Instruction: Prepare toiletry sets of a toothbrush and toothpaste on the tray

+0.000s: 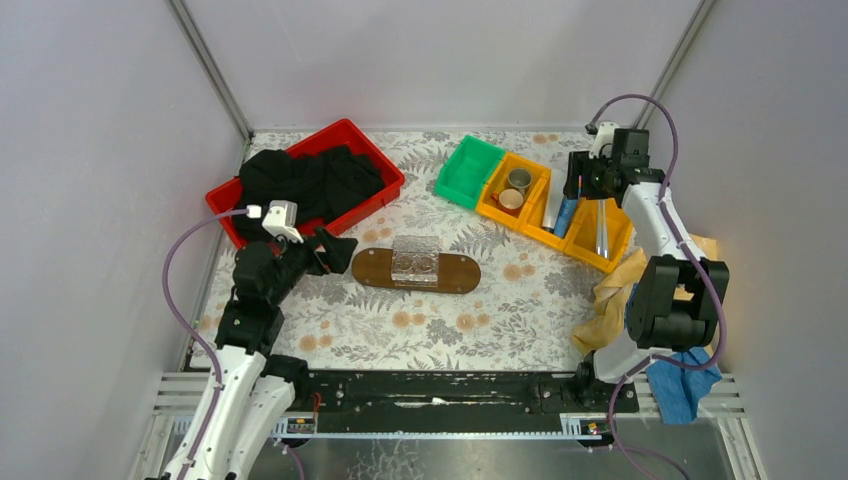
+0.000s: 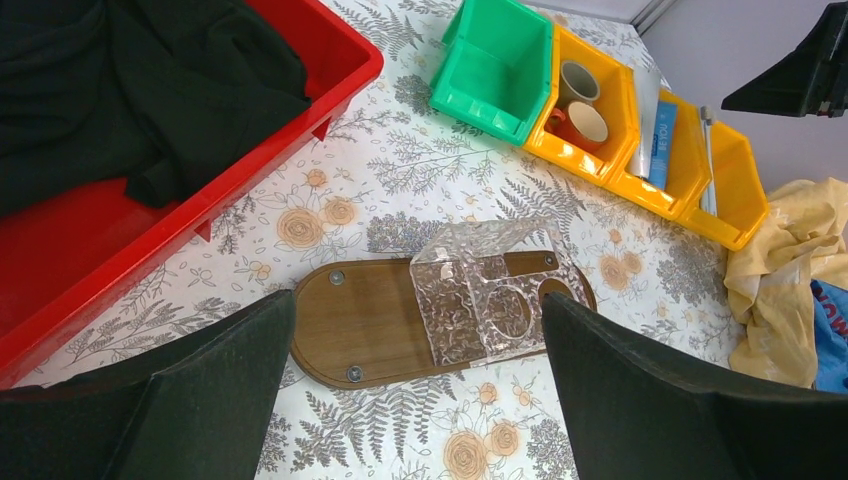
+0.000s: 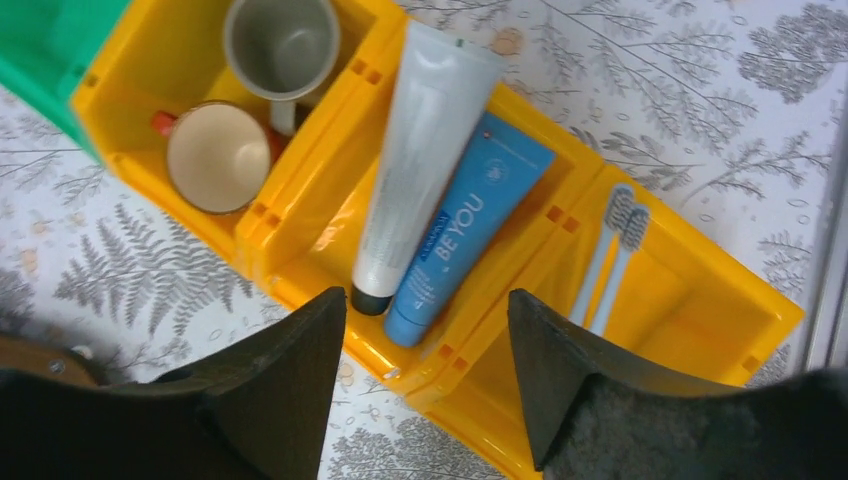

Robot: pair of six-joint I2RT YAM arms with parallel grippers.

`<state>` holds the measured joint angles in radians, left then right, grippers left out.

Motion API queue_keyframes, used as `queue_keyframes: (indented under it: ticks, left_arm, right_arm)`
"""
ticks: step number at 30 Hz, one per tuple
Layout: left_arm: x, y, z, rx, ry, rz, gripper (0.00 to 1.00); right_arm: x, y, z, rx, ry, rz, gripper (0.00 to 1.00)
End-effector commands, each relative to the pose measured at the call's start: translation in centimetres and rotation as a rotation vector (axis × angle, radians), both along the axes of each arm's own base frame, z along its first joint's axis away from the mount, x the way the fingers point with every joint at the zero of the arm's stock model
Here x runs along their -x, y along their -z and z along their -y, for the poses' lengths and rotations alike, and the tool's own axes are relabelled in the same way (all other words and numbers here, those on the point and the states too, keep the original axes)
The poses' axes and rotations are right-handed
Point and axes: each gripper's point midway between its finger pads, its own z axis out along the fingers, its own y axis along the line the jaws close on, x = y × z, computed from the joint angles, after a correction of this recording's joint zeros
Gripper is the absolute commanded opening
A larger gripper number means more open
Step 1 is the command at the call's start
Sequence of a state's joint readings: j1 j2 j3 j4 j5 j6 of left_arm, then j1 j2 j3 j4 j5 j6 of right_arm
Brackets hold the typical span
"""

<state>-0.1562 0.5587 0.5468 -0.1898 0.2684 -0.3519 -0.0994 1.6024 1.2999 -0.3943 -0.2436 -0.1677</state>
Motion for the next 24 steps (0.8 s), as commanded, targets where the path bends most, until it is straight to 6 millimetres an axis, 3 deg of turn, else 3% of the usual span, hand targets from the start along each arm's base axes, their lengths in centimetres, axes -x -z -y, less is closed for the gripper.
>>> queue_keyframes:
  ticks: [1,3,7,16,24]
  left_arm:
    - [0.2,0.5,0.2,-0.013,0.010,-0.012,1.00]
    - [0.3,0.6,0.4,-0.012,0.016,-0.018,1.00]
    - [0.3,0.6,0.6,-0.016,0.024,-0.019,1.00]
    - [0.5,0.4,1.0,-0.022,0.037,-0.009,1.00]
    - [0.6,0.6,1.5,-0.023,0.055,-0.022,1.00]
  right_arm:
    - [-0.1,-0.5,3.0,0.079,0.131,0.044,0.62]
    - [0.4,-0.1,3.6,0.079,0.140,0.035,0.49]
    - [1.5,1.0,5.7,0.083,0.174,0.015,0.36]
    - [2.6,2.9,8.8,0.116,0.182,-0.025,0.37]
    - [3.1,4.9,9.9,0.090,0.201,-0.072,0.34]
